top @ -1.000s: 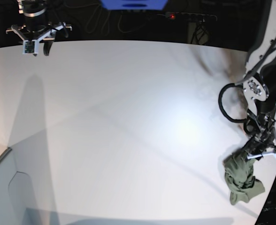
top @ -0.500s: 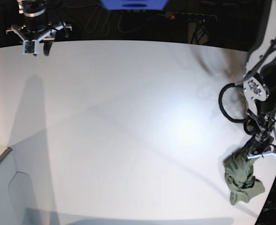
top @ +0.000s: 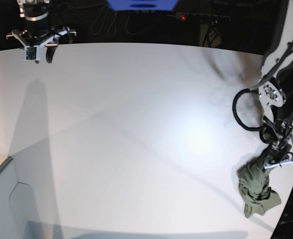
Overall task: Layout the t-shirt on the table in an organized manner, then fold the t-shirt properly
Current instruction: 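Lower the open left gripper onto the t-shirt fabric and close it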
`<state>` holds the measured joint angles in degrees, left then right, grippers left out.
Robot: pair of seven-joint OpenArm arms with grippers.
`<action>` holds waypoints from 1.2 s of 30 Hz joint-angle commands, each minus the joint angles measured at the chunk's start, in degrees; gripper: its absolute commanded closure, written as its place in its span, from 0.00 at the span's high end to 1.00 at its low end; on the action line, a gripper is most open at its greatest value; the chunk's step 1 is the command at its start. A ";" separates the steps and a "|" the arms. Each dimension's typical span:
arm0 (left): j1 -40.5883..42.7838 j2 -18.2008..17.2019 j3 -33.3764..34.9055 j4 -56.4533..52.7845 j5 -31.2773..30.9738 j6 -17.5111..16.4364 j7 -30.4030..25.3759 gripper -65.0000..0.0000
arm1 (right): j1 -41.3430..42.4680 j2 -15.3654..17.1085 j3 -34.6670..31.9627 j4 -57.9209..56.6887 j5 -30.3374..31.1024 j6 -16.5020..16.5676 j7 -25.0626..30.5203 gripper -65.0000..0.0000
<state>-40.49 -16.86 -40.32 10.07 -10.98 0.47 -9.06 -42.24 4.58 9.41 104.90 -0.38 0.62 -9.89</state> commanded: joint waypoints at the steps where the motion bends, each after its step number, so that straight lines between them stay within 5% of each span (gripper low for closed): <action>1: -0.52 -0.85 0.01 1.06 -1.37 -0.07 -1.18 0.01 | -0.53 0.04 0.13 1.08 -0.01 0.12 1.14 0.33; 8: 5.37 -1.64 0.10 7.47 -5.50 -0.25 -0.65 0.01 | -0.44 0.04 0.13 1.16 -0.01 0.12 1.14 0.33; 16: 9.85 -1.91 0.45 16.35 -11.30 -0.60 6.64 0.04 | -0.44 -0.05 0.04 1.16 -0.01 0.12 1.14 0.33; 18: 8.62 -1.91 0.53 16.35 -10.78 -0.51 6.91 0.16 | -0.35 -0.05 0.04 1.16 -0.01 0.12 1.14 0.33; 22: 4.67 -1.12 0.53 13.10 -8.31 -0.25 6.73 0.60 | -0.71 -0.05 0.04 1.16 -0.01 0.12 1.14 0.33; 24: 2.38 -0.68 0.53 9.41 -6.91 -0.25 6.55 0.72 | -0.79 -0.05 0.04 1.16 -0.01 0.12 1.14 0.33; 36: -2.46 0.03 0.53 -0.97 -0.40 -0.78 -1.97 0.56 | -1.76 -0.05 0.13 1.16 0.07 0.12 1.14 0.33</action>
<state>-41.19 -15.94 -39.88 8.51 -11.75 0.16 -9.50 -43.46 4.25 9.32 105.01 -0.38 0.62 -9.91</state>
